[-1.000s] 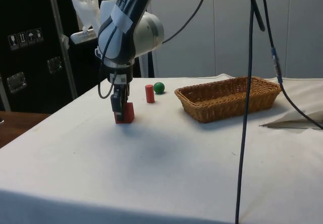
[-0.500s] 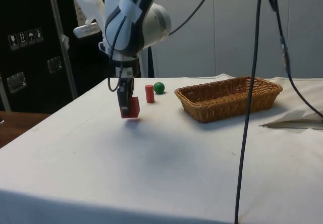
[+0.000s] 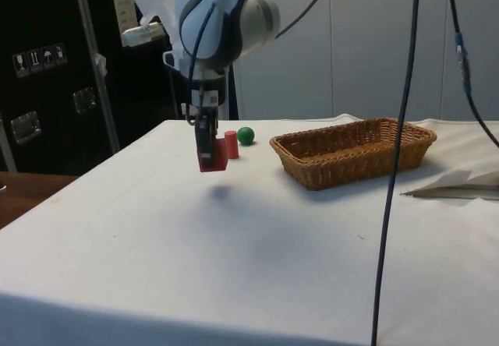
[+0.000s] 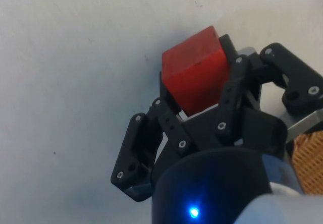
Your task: Pick up the object to the left of the cylinder and place it into the basket.
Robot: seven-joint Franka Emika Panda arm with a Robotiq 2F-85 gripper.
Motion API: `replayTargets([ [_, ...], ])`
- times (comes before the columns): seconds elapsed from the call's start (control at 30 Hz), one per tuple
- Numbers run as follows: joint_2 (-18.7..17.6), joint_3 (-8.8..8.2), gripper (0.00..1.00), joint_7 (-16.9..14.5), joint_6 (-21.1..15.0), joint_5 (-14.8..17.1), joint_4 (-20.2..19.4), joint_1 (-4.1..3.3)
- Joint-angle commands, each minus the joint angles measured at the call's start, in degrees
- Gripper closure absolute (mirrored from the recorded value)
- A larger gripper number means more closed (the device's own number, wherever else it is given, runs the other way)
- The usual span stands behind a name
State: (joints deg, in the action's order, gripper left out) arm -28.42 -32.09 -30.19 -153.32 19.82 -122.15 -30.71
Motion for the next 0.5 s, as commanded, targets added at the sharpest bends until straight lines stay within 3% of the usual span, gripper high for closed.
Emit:
replayTargets([
  [0.0, 0.7, -1.03, 0.98, 0.7, -0.7, -1.0, -1.2, -0.97],
  [0.03, 1.1, -1.03, 0.98, 0.7, -0.8, -1.3, -1.6, -0.97],
  [0.07, 1.1, -0.11, 0.98, 0.0, -0.1, -0.5, -1.1, -0.11],
  [0.1, 1.7, -1.09, 0.98, 0.7, -0.8, -1.5, -2.1, -1.03],
  [0.4, 6.5, -1.38, 0.98, 0.5, -0.9, -4.5, -6.6, -0.92],
  [0.43, 6.1, -0.52, 0.98, -0.1, -0.1, -3.5, -5.8, -0.17],
  [0.47, 7.0, -1.43, 0.98, 0.5, -0.9, -4.8, -7.1, -0.86],
])
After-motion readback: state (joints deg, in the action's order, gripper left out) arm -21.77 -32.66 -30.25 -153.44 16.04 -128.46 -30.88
